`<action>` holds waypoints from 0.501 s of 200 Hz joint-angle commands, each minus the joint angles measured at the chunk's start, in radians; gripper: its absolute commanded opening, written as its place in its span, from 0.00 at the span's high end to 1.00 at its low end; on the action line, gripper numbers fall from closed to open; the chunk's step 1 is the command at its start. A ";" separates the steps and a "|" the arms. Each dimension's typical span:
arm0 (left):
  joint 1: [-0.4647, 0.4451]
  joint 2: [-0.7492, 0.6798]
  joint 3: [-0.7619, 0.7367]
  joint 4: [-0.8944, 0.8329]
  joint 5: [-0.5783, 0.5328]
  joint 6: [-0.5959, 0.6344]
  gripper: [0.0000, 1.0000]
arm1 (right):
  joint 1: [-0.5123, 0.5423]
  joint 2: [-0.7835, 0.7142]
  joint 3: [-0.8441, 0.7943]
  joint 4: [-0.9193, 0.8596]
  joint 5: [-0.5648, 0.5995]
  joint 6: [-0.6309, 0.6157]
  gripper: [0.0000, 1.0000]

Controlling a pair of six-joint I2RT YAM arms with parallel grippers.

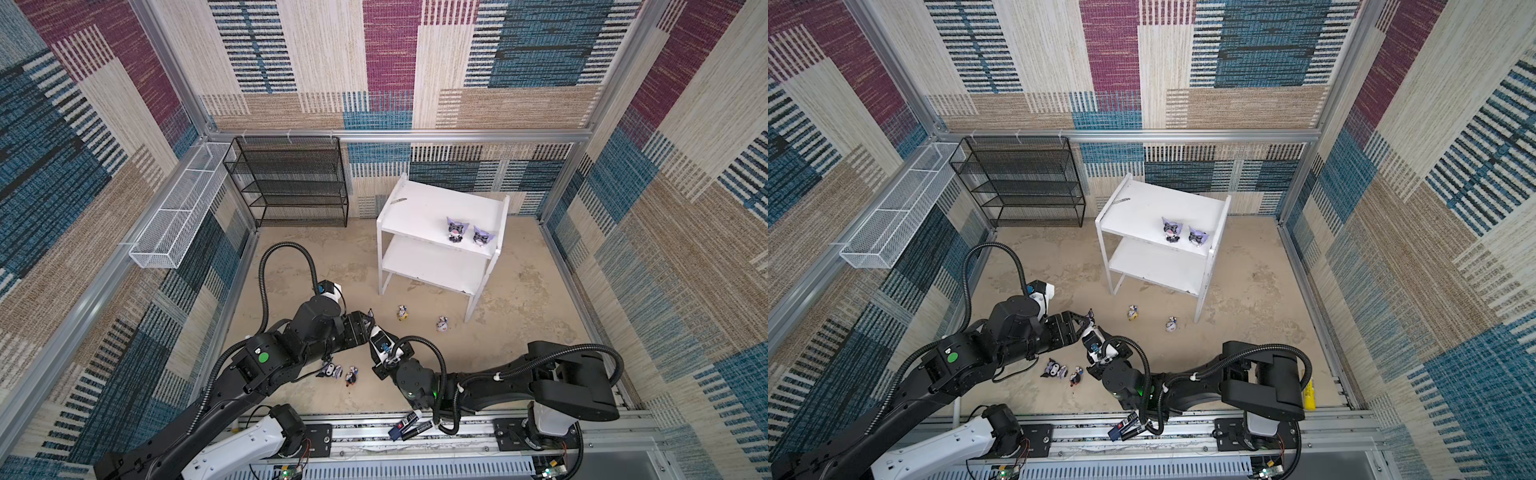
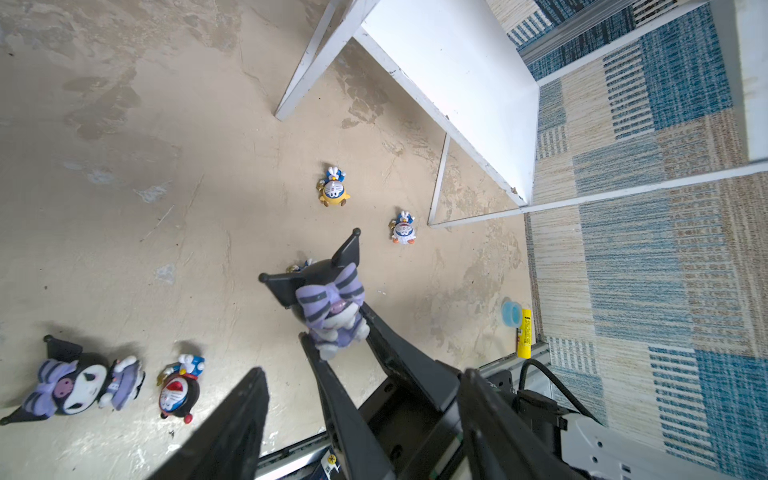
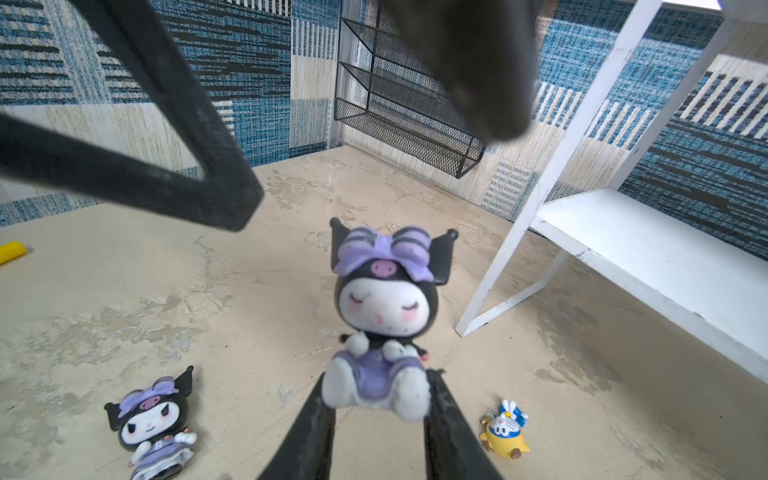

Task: Place and organize the plastic toys onto the shelf
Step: 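Raise the held Kuromi toward the left gripper while the left gripper lowers over it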

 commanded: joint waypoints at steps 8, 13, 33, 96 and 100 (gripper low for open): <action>0.003 0.022 0.018 -0.029 0.006 -0.029 0.34 | 0.009 0.006 -0.010 0.099 0.030 -0.041 0.72; 0.004 0.025 0.019 -0.029 0.003 -0.032 0.35 | 0.009 0.007 -0.010 0.103 0.032 -0.044 0.72; 0.006 0.037 0.020 -0.035 -0.006 -0.035 0.37 | 0.014 0.010 -0.014 0.125 0.033 -0.063 0.72; 0.017 0.056 0.002 -0.027 -0.026 -0.049 0.45 | 0.042 0.048 -0.011 0.196 0.064 -0.148 0.73; 0.017 0.058 0.002 -0.026 -0.024 -0.048 0.45 | 0.044 0.051 -0.008 0.197 0.067 -0.153 0.73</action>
